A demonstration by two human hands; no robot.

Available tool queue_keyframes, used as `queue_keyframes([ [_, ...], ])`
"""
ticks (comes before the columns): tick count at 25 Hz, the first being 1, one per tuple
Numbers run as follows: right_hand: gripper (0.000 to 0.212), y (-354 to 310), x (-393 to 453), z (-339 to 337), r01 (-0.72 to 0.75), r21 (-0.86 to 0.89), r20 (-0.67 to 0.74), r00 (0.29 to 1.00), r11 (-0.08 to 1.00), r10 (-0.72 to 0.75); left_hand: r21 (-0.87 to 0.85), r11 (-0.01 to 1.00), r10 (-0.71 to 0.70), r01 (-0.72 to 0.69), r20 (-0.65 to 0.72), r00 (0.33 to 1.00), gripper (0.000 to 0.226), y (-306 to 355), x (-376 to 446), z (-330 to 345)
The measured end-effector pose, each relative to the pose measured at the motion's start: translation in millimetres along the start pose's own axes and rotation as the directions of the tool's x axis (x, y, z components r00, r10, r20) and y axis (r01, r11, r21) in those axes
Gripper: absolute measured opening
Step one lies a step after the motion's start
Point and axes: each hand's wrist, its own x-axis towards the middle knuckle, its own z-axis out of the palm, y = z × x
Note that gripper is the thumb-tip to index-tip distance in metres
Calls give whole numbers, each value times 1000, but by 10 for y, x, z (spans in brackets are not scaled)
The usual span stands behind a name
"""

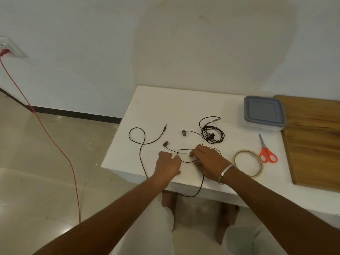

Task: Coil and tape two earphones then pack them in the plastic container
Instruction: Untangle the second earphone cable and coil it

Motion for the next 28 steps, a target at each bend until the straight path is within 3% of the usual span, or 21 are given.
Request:
queue_keyframes([
  [4,21,-93,56,84,-26,64,7,1000,998,25,-186,965,-153,187,183,971,30,71,-45,37],
  [10,6,-316,24,-43,-11,415,-163,983,910,86,-388,874,-125,292,400,908,37,218,-102,96],
  [13,15,-331,-32,-136,45,403,-192,981,914,36,-473,862,-22,181,322,946,22,360,-71,77],
  [17,17,-221,-212,-180,-30,301,-65,996,953,52,-674,739,126,22,169,977,18,778,-50,-177],
  [22,17,-71,-380,-140,-124,188,84,990,974,109,-623,760,260,-183,34,965,20,1191,-138,-557],
  [25,18,-34,-402,-162,-135,135,82,989,982,125,-617,752,276,-233,-26,961,21,1354,-188,-762],
  [28,23,-62,-402,-257,-193,201,57,981,960,185,-572,789,263,-226,-20,965,22,1348,-240,-870],
])
